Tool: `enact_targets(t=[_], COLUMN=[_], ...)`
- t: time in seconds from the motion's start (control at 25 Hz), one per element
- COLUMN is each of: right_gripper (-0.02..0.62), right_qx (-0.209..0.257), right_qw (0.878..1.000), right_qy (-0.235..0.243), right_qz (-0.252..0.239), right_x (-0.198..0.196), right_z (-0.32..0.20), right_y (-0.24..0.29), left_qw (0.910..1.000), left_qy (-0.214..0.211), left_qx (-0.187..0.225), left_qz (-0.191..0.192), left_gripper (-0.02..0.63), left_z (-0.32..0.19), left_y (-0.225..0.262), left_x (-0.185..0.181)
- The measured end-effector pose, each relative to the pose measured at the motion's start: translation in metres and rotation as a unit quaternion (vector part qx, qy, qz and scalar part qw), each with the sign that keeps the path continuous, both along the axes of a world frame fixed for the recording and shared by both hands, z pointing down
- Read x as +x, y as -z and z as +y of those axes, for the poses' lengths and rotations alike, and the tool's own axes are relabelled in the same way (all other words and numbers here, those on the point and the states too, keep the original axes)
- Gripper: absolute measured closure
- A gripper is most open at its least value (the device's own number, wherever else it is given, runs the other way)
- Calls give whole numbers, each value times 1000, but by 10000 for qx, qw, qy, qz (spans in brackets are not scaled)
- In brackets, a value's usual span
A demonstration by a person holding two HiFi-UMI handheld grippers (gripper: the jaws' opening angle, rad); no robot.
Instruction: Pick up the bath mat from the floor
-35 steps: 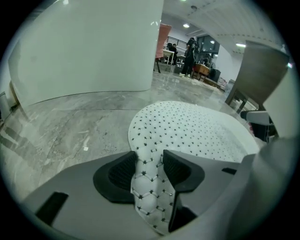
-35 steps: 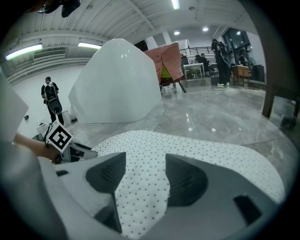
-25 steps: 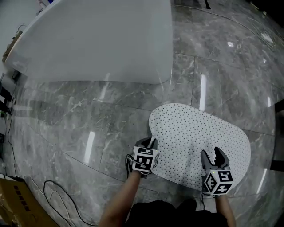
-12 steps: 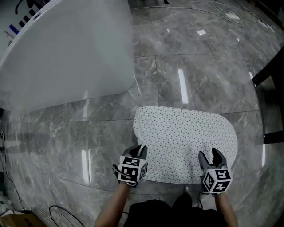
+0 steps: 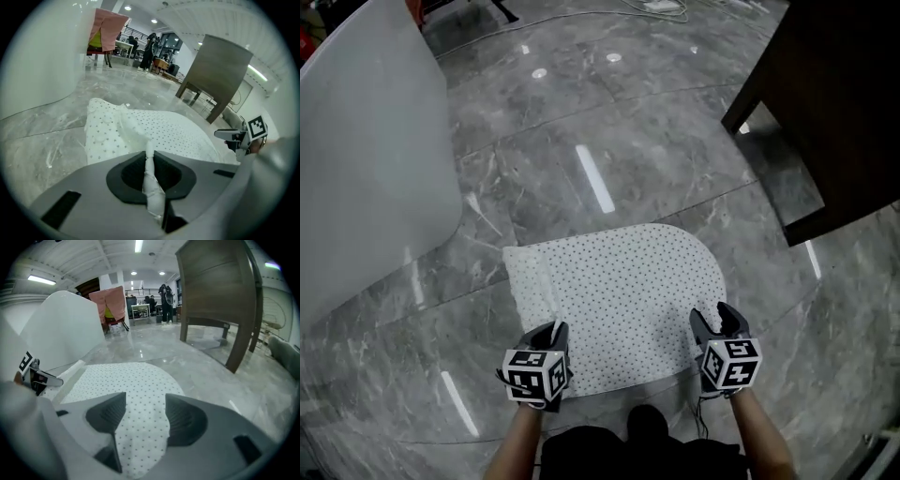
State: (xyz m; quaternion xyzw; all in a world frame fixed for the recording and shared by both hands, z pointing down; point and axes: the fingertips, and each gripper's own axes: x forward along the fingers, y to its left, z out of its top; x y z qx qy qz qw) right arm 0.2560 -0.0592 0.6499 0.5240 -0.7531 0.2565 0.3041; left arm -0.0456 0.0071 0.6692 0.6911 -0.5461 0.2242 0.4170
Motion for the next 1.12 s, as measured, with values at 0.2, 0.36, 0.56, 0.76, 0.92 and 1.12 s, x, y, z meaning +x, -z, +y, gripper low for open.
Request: enact_targets(t=[0.2, 0.36, 0.56, 0.76, 0.92, 1.12], right_gripper=[331, 331, 330, 330, 330, 330], right_qx=[-158, -375, -705, -915, -1148, -1301], right_qw=[9994, 9985, 9959, 9940, 9917, 9906], right_qy=[-202, -140, 65, 191, 316, 325], right_qz=[241, 371, 555, 569, 485, 279], right_x=[39, 49, 64, 70, 66, 62], right_z=[0, -8, -22, -34, -35, -30], right_y=[-8, -24, -45, -58, -67, -69], left_qw=[9987, 9969, 9945, 9940, 9943, 9941], left_qy=[-404, -638, -836, -898, -867, -904], left_qx=[-62, -57, -96, -139, -174, -223], left_qz=[301, 455, 623, 616, 590, 561], left_gripper=[581, 581, 581, 581, 581, 581], left_z=[-19, -30, -36, -36, -33, -31], left_y=[-2, -3, -6, -9, -11, -14], left_x=[48, 74, 98, 102, 99, 94])
